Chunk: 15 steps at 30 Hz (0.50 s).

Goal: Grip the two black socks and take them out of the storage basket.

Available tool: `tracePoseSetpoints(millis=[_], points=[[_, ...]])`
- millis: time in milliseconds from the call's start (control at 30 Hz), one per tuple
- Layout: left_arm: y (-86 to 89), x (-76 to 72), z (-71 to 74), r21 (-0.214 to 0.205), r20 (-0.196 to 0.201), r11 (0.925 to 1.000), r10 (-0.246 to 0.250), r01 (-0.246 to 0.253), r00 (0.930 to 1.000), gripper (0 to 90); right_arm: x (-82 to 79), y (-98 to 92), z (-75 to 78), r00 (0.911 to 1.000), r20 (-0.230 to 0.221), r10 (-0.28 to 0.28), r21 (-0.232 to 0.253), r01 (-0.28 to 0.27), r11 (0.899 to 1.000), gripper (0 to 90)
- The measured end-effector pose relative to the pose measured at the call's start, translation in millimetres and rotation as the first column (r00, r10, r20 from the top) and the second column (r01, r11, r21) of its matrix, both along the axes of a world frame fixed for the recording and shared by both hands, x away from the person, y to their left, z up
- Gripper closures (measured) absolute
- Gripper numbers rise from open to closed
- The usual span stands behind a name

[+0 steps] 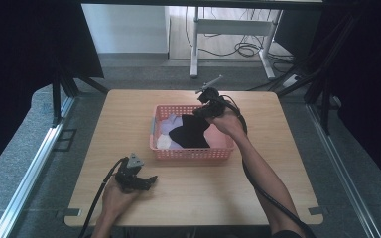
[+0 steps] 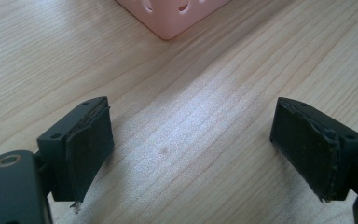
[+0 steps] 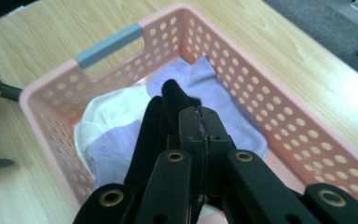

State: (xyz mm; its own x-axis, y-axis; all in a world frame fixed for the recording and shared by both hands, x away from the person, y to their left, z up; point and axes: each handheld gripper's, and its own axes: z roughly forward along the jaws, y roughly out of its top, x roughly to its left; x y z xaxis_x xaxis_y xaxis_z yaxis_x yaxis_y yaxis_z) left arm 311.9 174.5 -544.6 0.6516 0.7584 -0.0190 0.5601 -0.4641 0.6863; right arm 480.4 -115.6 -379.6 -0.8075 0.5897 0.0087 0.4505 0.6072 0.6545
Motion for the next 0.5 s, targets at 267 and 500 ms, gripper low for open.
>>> tracePoseSetpoints(millis=[267,500], points=[[0.0,0.0,0.0,0.000,0.000,1.0000,0.000,0.000,1.0000,12.8,-4.6,-5.7,22.5,0.9997,0.024,-0.003,0.018,0.003,1.000,90.0],[0.1,0.1,0.1,0.001,-0.001,1.0000,-0.001,0.001,1.0000,12.8,-6.0,-12.1,39.9,0.9990,0.043,-0.011,0.036,0.010,0.999,90.0]])
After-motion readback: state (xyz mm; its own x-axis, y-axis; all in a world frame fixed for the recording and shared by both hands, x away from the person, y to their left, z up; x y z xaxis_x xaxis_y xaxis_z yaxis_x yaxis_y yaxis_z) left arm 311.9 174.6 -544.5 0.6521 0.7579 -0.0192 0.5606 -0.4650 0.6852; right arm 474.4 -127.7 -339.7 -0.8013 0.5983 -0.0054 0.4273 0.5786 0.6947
